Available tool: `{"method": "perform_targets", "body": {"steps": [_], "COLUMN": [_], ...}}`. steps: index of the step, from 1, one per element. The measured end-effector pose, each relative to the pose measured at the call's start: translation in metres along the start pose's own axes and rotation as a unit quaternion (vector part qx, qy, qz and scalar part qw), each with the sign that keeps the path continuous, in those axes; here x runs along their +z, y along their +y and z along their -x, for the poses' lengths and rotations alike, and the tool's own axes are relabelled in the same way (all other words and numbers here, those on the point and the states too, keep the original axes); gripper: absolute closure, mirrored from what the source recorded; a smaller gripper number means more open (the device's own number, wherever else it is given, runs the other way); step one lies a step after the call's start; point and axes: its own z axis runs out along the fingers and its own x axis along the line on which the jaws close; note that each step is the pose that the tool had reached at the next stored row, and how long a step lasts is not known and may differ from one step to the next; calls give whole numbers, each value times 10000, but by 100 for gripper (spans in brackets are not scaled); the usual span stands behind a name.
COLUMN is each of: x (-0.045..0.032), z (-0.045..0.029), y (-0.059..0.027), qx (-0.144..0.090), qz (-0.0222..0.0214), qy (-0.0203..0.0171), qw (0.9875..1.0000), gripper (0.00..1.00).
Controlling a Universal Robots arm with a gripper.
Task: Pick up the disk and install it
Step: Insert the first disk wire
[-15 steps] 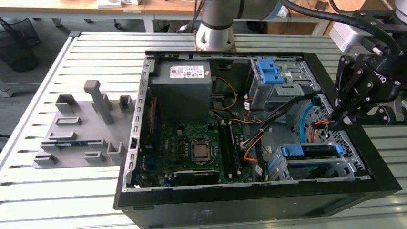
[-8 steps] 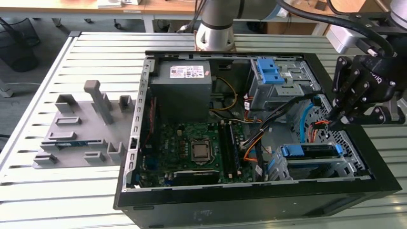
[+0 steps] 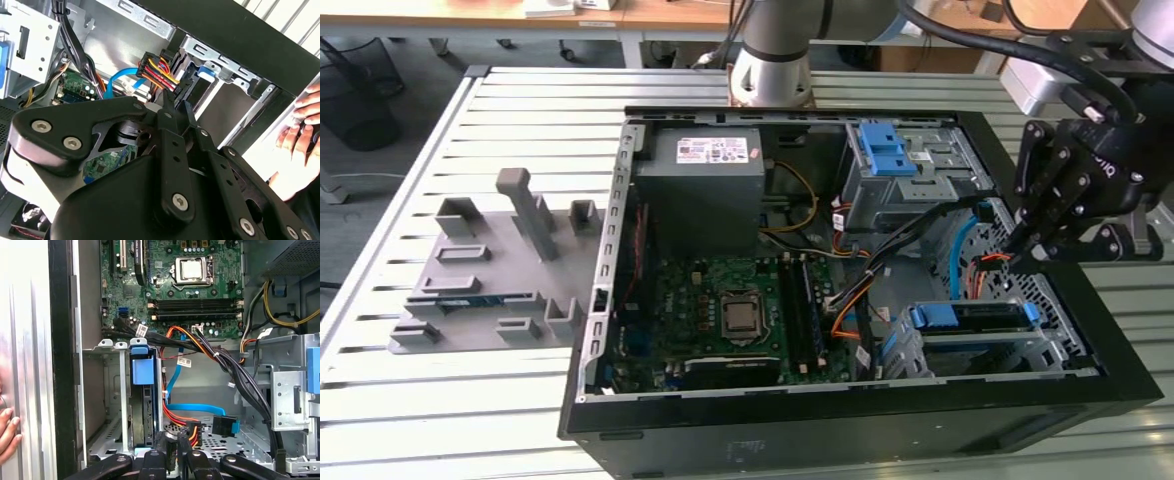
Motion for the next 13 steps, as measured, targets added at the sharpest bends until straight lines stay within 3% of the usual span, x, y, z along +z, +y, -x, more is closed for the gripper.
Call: {"method": "perform_targets", "body": {"steps": [13], "x": [57], "z": [1], "y": [0], "qx": [0], "qz": [-2], "qy": [31], "qw": [10000], "gripper": [76]}}
